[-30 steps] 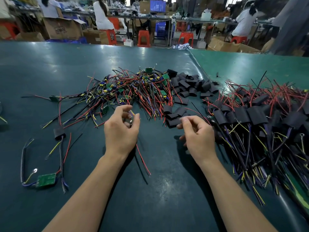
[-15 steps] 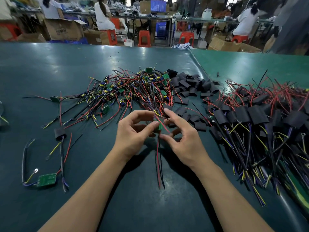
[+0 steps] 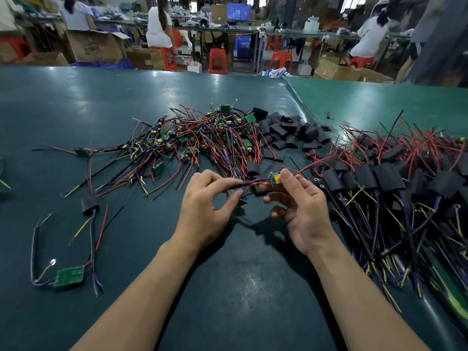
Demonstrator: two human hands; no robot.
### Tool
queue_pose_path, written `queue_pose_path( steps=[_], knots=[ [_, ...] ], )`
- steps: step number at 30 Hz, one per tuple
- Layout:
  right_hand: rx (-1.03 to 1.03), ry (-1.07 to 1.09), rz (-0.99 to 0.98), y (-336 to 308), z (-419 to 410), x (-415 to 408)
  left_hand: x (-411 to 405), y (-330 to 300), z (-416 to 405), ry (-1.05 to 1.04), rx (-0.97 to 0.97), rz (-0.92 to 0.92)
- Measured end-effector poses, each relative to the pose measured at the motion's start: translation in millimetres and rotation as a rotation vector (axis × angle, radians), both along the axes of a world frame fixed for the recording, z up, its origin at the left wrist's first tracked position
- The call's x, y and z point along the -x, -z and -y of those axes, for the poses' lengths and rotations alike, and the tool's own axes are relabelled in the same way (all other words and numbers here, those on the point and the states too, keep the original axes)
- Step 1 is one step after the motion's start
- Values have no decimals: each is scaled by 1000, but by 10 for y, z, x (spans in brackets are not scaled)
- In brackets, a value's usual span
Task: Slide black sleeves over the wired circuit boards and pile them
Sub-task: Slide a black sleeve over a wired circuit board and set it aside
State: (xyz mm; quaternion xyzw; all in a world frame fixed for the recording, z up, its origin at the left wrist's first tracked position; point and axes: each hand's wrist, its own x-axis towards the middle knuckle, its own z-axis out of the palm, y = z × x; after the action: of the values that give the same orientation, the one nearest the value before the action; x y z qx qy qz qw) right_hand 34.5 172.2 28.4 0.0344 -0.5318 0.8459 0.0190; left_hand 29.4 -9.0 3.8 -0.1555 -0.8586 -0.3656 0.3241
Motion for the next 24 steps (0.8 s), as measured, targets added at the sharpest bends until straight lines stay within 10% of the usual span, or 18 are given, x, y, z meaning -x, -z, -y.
queue_pose_path(
  steps=[8, 12, 17, 24],
  knots=[
    [-177, 290, -91, 2, 11, 23, -24, -10, -12, -98, -71, 36],
    [-131, 326, -89, -15, -29, 34, -15, -58, 53, -387, -40, -173],
    [100, 249, -39, -110, -111, 59, -92, -95, -117, -171, 183, -499],
    [226, 2, 72, -125, -95, 6, -33, -2, -113, -132, 402, -243]
  ],
)
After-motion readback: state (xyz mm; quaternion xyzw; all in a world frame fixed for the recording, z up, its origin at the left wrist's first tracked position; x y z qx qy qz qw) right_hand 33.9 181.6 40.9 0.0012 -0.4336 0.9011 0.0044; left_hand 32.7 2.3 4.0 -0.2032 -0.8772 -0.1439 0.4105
